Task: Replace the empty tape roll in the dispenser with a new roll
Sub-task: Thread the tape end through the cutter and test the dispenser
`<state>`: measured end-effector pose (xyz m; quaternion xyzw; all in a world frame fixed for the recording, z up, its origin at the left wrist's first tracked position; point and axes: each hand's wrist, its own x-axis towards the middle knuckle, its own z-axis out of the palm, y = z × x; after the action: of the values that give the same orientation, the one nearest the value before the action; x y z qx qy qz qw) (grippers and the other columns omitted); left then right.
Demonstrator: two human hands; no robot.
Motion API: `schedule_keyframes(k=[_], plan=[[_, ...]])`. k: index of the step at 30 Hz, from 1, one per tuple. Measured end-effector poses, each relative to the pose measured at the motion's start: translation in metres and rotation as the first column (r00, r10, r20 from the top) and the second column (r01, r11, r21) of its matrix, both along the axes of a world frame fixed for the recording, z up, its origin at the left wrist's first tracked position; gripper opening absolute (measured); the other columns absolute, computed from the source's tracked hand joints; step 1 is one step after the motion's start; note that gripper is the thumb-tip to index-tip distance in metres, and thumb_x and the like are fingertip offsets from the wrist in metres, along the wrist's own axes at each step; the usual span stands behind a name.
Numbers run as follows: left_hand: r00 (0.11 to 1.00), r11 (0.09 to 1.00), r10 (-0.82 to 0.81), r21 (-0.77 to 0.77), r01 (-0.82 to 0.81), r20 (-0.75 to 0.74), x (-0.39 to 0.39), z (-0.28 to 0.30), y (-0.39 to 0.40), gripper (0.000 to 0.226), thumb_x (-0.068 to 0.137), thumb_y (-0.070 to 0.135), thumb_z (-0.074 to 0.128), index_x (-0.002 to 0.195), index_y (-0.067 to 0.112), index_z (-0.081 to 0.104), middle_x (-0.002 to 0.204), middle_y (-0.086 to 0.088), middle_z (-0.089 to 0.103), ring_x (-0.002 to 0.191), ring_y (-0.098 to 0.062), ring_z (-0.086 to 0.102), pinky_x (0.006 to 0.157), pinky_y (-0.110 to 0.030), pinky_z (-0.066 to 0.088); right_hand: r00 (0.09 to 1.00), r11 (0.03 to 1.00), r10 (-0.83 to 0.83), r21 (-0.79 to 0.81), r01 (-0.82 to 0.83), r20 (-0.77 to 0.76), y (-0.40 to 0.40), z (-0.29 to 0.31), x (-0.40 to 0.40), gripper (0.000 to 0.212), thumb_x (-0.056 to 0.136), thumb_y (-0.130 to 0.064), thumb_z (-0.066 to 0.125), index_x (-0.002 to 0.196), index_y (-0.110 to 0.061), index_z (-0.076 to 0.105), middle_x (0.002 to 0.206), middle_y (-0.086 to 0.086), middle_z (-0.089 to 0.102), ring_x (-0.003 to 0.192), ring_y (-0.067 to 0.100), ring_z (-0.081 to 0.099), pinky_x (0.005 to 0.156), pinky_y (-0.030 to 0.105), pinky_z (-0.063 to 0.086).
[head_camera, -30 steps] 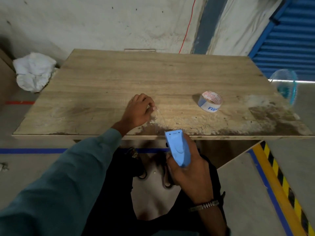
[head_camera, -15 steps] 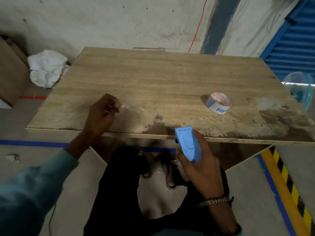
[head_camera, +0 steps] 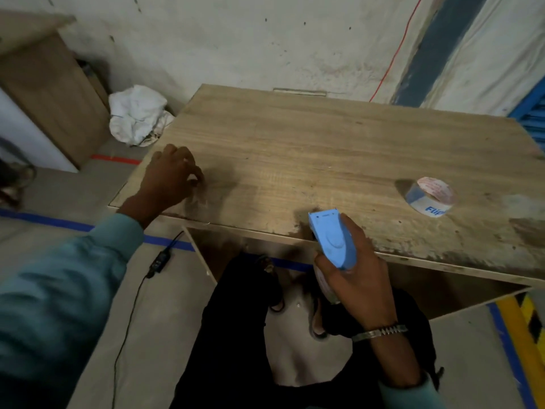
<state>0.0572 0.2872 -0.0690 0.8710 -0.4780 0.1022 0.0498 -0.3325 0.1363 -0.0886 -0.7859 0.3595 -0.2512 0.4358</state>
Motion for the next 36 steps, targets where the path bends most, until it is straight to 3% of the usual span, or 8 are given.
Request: schedule_keyframes(k=[4,8,10,13,19,27,32,36], plan=[[0.987,0.998,0.025,-0.062,-0.016,0.159,-0.017,-0.017,-0.006,0.010,0.086,0.020,0.069,0.093,0.017,0.074,0.102,-0.016,0.052,0.094,-0.040,0.052,0.078,-0.048,0.042,1.000,0.999,-0.015,-0.038,0.014,-0.021,-0.009,0.011,0.001,0.082,0.084,-0.033,0.083,0.153,-0.043,0.041,0.115,-0.031,0.061,0.094,-0.024,0.058,0.075,-0.005,0.040],[0.999,0.997,0.048,-0.061,-0.047,0.017,-0.035,-0.033,-0.004,0.014,0.095,0.015,0.065,0.108,0.010,0.062,0.104,-0.018,0.055,0.076,-0.040,0.064,0.058,-0.045,0.052,0.999,0.998,-0.035,-0.057,0.033,-0.033,-0.018,0.017,-0.008,0.082,0.084,-0.031,0.083,0.154,-0.041,0.041,0.118,-0.023,0.062,0.092,-0.014,0.061,0.073,-0.004,0.042],[0.999,0.999,0.030,-0.020,-0.031,-0.019,-0.035,-0.032,-0.003,0.025,0.094,0.015,0.068,0.117,0.011,0.063,0.109,-0.018,0.057,0.084,-0.040,0.064,0.061,-0.045,0.052,0.998,0.997,-0.045,-0.061,0.043,-0.031,-0.021,0.018,-0.010,0.081,0.084,-0.031,0.083,0.153,-0.042,0.041,0.113,-0.026,0.061,0.092,-0.018,0.060,0.072,-0.003,0.043],[0.999,0.998,-0.033,0.062,0.035,-0.022,-0.033,-0.029,0.002,0.042,0.088,0.015,0.074,0.128,0.011,0.062,0.116,-0.019,0.060,0.098,-0.043,0.062,0.070,-0.050,0.056,0.998,0.997,-0.055,-0.047,0.054,-0.026,-0.024,0.021,-0.011,0.080,0.085,-0.035,0.082,0.152,-0.043,0.040,0.118,-0.020,0.064,0.097,-0.001,0.062,0.074,0.003,0.042],[0.995,0.997,0.028,0.073,-0.034,0.092,-0.064,-0.008,-0.015,0.055,0.088,0.057,0.052,0.116,0.012,0.069,0.106,-0.015,0.068,0.101,-0.038,0.061,0.085,-0.048,0.049,0.996,0.994,-0.081,-0.079,0.078,-0.030,-0.036,0.028,-0.009,0.079,0.084,-0.036,0.082,0.152,-0.040,0.041,0.122,-0.018,0.063,0.105,0.002,0.059,0.076,0.001,0.039],[0.931,0.963,-0.261,-0.141,0.231,-0.257,-0.157,-0.011,-0.126,0.040,0.096,0.050,0.062,0.124,0.022,0.067,0.117,-0.003,0.070,0.110,-0.027,0.064,0.092,-0.041,0.051,0.980,0.979,-0.193,-0.075,0.189,-0.052,-0.078,0.047,-0.008,0.065,0.086,-0.036,0.080,0.144,-0.037,0.050,0.105,-0.019,0.062,0.098,0.008,0.060,0.084,0.022,0.041],[0.902,0.949,-0.306,-0.171,0.264,-0.306,-0.203,-0.051,-0.174,0.058,0.097,0.063,0.043,0.140,0.027,0.058,0.149,-0.003,0.056,0.139,-0.028,0.050,0.113,-0.047,0.040,0.894,0.864,-0.434,-0.332,0.378,-0.110,-0.126,0.057,-0.023,0.071,0.085,-0.050,0.077,0.145,-0.026,0.049,0.129,0.010,0.069,0.113,0.038,0.067,0.086,0.040,0.054],[0.920,0.934,-0.313,-0.250,0.253,-0.237,-0.204,-0.070,-0.182,0.049,0.100,0.059,0.049,0.139,0.031,0.059,0.153,0.000,0.054,0.142,-0.025,0.048,0.115,-0.048,0.038,0.898,0.755,-0.411,-0.609,0.241,-0.155,-0.154,0.047,-0.042,0.057,0.092,-0.039,0.071,0.142,-0.017,0.055,0.119,0.015,0.073,0.096,0.040,0.072,0.073,0.044,0.058]])
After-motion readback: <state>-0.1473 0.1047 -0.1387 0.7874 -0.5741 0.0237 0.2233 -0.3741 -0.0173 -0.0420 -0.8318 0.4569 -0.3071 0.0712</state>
